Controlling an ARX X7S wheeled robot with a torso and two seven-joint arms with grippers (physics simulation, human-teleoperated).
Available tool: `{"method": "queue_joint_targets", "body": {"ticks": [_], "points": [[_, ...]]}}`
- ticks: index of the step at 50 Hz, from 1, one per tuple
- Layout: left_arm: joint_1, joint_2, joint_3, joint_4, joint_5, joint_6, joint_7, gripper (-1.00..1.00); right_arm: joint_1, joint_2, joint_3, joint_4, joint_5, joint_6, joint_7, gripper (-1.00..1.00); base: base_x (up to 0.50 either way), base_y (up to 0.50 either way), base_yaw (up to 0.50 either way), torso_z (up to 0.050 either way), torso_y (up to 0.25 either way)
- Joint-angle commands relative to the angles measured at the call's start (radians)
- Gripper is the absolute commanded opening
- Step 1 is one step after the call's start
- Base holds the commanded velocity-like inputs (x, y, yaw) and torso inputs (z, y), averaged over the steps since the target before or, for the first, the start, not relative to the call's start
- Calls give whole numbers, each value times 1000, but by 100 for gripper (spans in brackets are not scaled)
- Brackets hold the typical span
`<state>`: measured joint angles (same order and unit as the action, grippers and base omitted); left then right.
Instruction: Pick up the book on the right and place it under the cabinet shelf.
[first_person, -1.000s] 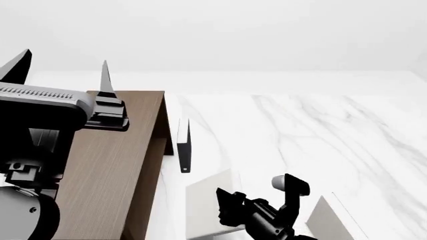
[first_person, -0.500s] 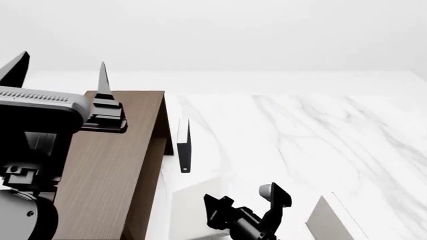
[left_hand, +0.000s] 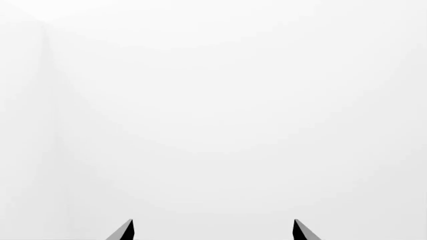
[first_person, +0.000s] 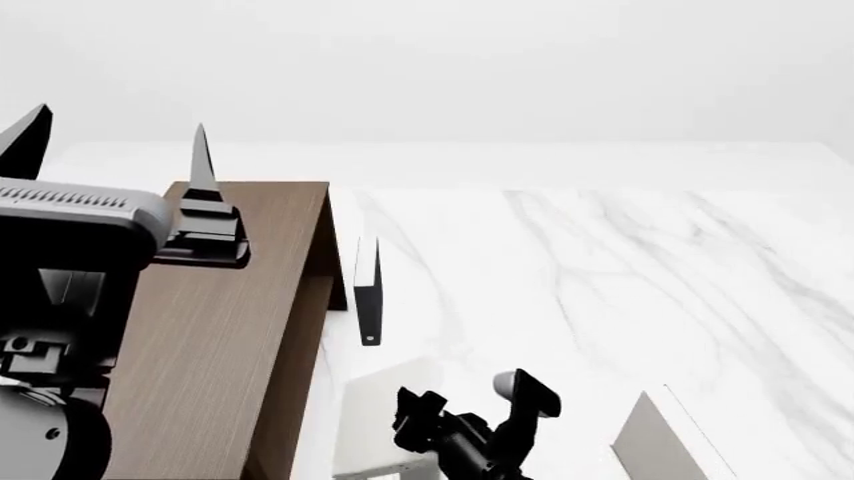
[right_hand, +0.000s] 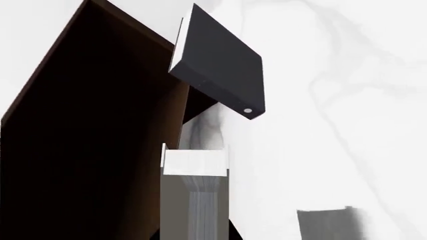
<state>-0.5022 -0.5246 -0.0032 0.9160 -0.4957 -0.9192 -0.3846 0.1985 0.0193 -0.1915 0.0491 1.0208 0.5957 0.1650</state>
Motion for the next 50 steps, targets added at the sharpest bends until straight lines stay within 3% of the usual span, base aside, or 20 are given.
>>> {"method": "queue_joint_targets", "body": {"ticks": [1,50], "points": [[5,-2,-6,5,-9,1,-5,100,52,-6,-80,87,-19,-165,10,-100,0,0,0,0,0],[-4,-14,9,-19,-19,21,-16,100,211,-8,-370,287,59,-324,191,-100,0,0,0,0,1]]}}
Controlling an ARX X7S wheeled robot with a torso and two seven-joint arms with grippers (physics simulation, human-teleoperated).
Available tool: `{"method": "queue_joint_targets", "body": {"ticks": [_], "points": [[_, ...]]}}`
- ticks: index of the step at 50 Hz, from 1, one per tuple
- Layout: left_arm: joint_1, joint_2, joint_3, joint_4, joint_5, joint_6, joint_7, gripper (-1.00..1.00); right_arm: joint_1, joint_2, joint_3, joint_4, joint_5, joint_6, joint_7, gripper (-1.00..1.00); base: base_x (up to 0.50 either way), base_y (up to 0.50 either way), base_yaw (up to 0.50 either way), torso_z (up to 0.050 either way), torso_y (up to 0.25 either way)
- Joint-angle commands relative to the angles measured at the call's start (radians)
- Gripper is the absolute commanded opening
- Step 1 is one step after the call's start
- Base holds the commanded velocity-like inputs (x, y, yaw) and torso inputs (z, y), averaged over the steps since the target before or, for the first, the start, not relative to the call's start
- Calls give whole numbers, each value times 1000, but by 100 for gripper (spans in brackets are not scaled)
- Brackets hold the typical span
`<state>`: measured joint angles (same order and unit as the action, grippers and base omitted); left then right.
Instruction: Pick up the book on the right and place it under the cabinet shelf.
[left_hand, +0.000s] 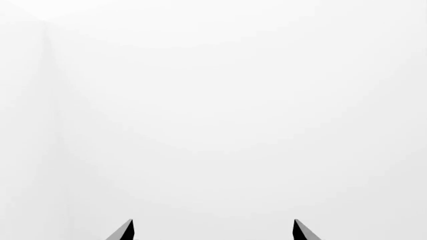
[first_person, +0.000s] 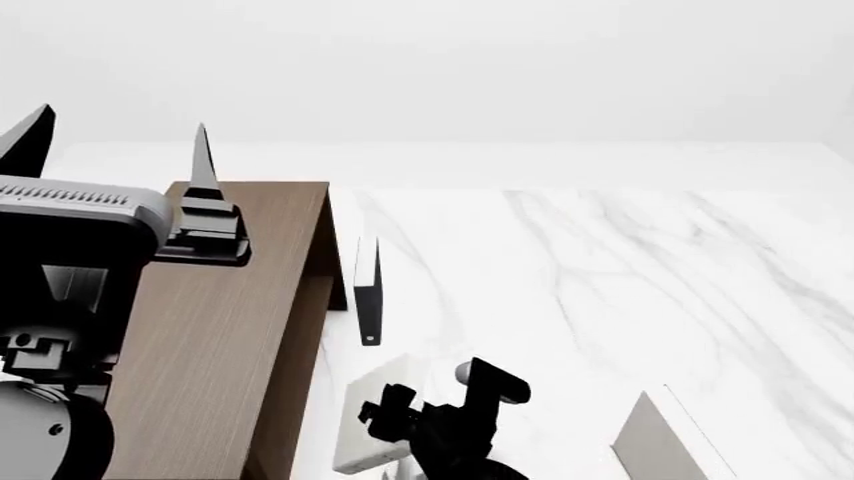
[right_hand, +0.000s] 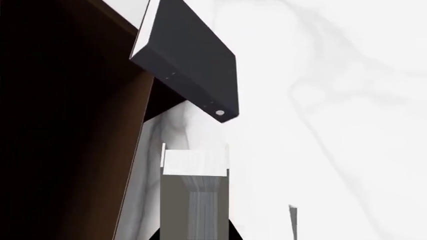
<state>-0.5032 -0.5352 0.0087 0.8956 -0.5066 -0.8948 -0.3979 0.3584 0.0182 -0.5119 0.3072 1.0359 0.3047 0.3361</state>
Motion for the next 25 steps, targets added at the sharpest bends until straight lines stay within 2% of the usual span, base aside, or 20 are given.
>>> {"method": "queue_joint_targets", "body": {"ticks": [1,14,25], "points": [[-4,-4,-4,3,-9,-4,-3,100,54,-7,-54,33,51,-36,22,-100,0,0,0,0,0],[-23,-10,-11,13,-31,-26,-11,100,129,-14,-143,127,279,-72,38,-100,0,0,0,1,1],[-45,-14,-23,24,-55,-50,-19,100,178,-10,-240,175,376,-129,62,-100,0,0,0,0,1]]}}
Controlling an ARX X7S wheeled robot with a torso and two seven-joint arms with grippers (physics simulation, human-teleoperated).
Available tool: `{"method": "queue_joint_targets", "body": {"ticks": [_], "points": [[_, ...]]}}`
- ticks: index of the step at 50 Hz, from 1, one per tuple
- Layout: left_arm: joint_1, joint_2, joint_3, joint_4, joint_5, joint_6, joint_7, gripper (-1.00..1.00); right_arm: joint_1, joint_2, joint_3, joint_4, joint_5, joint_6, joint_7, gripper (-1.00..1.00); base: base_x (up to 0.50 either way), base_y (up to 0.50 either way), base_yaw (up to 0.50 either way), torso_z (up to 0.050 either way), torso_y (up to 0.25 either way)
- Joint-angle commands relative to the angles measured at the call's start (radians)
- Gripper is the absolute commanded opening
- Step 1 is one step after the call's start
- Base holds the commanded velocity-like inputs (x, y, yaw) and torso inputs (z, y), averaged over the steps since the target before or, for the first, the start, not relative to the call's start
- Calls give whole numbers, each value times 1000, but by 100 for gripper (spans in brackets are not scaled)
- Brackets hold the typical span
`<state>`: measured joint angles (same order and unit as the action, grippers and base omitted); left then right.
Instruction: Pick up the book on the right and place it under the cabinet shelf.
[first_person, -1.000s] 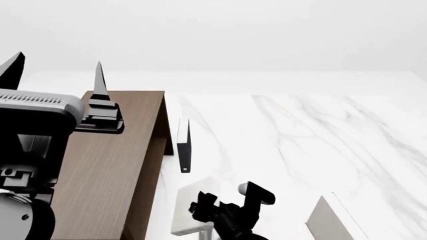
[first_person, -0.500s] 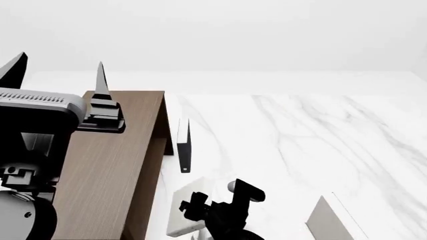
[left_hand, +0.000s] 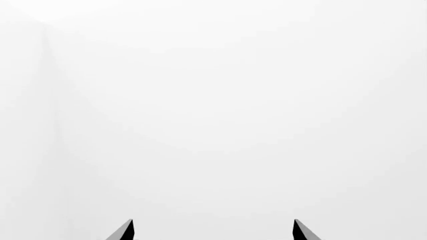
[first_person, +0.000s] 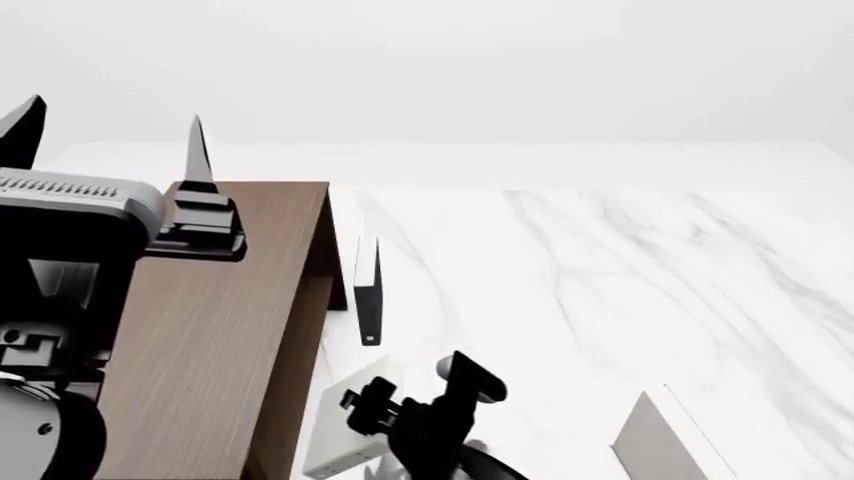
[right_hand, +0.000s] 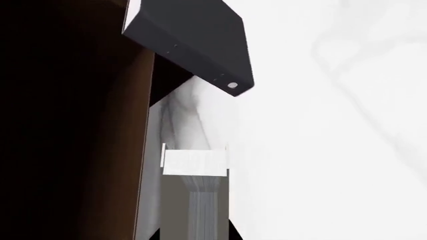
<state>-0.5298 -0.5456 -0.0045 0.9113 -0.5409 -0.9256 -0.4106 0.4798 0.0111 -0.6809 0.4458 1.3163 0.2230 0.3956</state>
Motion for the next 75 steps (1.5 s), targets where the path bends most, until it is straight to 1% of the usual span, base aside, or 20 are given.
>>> {"method": "queue_joint_targets", "body": {"ticks": [1,14,26,27,44,58,66,75], "points": [[-21,-3,-9,9,-23,-22,-8,100,61,-4,-77,42,102,-53,11,-100,0,0,0,0,10],[-17,-15,-39,38,-60,-36,-23,100,91,-1,-190,92,97,-163,89,-100,0,0,0,0,0],[-13,-23,-46,43,-74,-33,-32,100,110,4,-241,107,116,-190,117,-100,0,0,0,0,0],[-14,-23,-48,44,-76,-35,-34,100,112,5,-246,108,116,-189,119,100,0,0,0,0,0],[-5,-29,-53,42,-84,-18,-40,100,122,42,-308,50,86,-193,160,100,0,0,0,0,1],[14,-40,-85,60,-107,-11,-49,100,154,160,-405,-130,-72,-172,320,100,0,0,0,0,0],[24,-43,-85,59,-106,4,-51,100,168,208,-432,-176,-112,-157,331,100,0,0,0,0,0],[36,-46,-77,52,-102,19,-52,100,189,281,-464,-300,-163,-139,338,100,0,0,0,0,0]]}}
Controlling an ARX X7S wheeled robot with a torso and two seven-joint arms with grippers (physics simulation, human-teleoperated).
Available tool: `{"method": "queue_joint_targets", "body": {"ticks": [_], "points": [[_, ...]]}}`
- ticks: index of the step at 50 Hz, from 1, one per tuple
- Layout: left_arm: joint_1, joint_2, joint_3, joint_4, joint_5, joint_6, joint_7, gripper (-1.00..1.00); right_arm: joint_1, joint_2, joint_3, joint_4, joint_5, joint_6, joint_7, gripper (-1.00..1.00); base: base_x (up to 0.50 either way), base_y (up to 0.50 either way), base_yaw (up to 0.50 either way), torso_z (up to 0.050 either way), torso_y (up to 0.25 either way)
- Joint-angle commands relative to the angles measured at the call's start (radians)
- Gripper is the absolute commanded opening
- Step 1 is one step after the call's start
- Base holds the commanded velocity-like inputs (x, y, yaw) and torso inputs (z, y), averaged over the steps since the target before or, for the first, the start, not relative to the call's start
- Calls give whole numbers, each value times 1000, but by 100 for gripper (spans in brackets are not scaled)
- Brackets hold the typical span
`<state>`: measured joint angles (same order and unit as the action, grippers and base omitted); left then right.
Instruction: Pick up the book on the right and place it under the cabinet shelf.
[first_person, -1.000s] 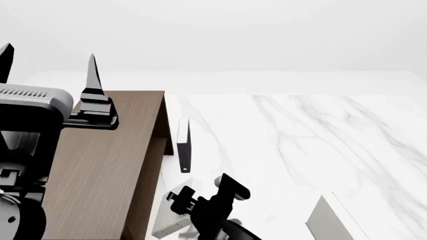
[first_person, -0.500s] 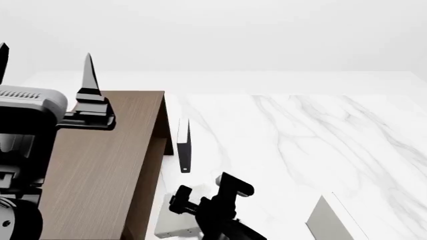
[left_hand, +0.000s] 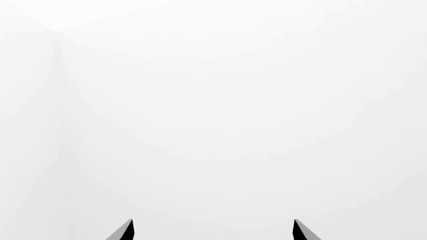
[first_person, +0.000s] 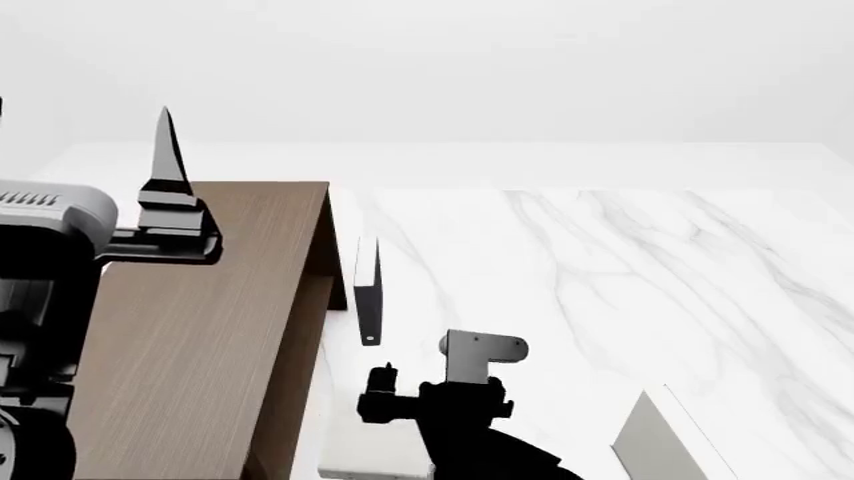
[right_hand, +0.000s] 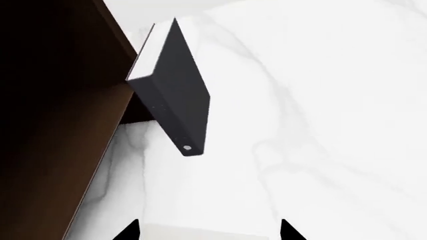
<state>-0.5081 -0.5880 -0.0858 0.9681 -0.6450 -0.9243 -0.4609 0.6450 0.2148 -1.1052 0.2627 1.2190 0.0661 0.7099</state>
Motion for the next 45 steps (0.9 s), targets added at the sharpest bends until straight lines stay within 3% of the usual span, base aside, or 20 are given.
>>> {"method": "queue_joint_targets", "body": {"ticks": [1,14,22,35,45], "points": [[14,-3,6,-6,2,20,-2,100,28,86,-44,-130,-73,19,22,100,0,0,0,0,0],[-25,-6,36,26,-6,18,-16,100,45,214,-75,-326,-255,-37,69,100,0,0,0,0,0],[-118,-26,21,76,-121,-53,-83,100,36,244,-66,-312,-282,-68,55,100,0,0,0,0,-10],[-345,-320,269,78,-471,128,-459,100,18,264,-46,-269,-292,-109,35,100,0,0,0,0,-82],[-541,-492,602,78,-512,347,-611,100,22,272,-30,-273,-294,-120,41,100,0,0,0,0,-83]]}}
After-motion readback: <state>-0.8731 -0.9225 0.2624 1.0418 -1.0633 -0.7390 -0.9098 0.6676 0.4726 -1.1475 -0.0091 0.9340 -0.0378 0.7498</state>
